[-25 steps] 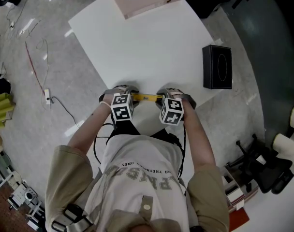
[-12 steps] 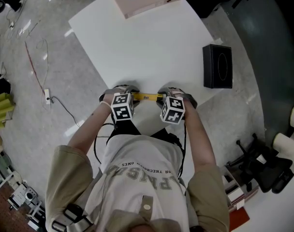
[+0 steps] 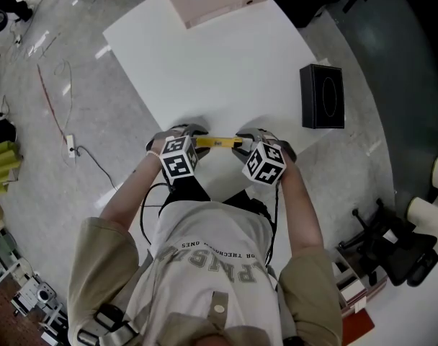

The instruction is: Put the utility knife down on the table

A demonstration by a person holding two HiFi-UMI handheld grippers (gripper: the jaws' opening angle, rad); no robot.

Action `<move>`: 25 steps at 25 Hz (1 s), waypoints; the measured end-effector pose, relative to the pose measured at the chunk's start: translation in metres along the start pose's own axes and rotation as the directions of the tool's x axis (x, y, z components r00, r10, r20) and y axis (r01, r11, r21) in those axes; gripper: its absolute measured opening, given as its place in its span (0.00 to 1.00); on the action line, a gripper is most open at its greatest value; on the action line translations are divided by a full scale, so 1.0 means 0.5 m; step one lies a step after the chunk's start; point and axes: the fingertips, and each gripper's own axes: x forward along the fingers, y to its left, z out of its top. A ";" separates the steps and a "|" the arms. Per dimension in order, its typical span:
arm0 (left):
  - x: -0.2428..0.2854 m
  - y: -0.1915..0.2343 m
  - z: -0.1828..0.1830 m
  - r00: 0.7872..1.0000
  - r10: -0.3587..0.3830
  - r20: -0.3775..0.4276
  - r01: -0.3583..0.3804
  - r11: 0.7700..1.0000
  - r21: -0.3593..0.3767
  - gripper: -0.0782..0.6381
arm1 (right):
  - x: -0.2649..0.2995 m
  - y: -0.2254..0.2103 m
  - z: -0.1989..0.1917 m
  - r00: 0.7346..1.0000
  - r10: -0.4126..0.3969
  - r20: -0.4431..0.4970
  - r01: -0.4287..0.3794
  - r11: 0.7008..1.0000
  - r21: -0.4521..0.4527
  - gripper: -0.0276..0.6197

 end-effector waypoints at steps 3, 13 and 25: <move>-0.027 0.008 0.022 0.998 0.044 0.047 -0.043 0.999 -0.024 0.37 | -0.030 -0.008 0.030 0.996 -0.042 0.075 0.039 0.998 0.045 0.30; -0.219 0.098 0.087 0.803 0.494 0.335 -0.363 0.850 -0.383 0.36 | -0.245 -0.097 0.180 0.705 -0.559 0.437 0.475 0.829 0.294 0.31; -0.498 0.108 0.132 0.316 0.873 0.371 -0.503 0.485 -0.715 0.22 | -0.464 -0.108 0.225 0.274 -0.854 0.442 0.545 0.516 0.661 0.17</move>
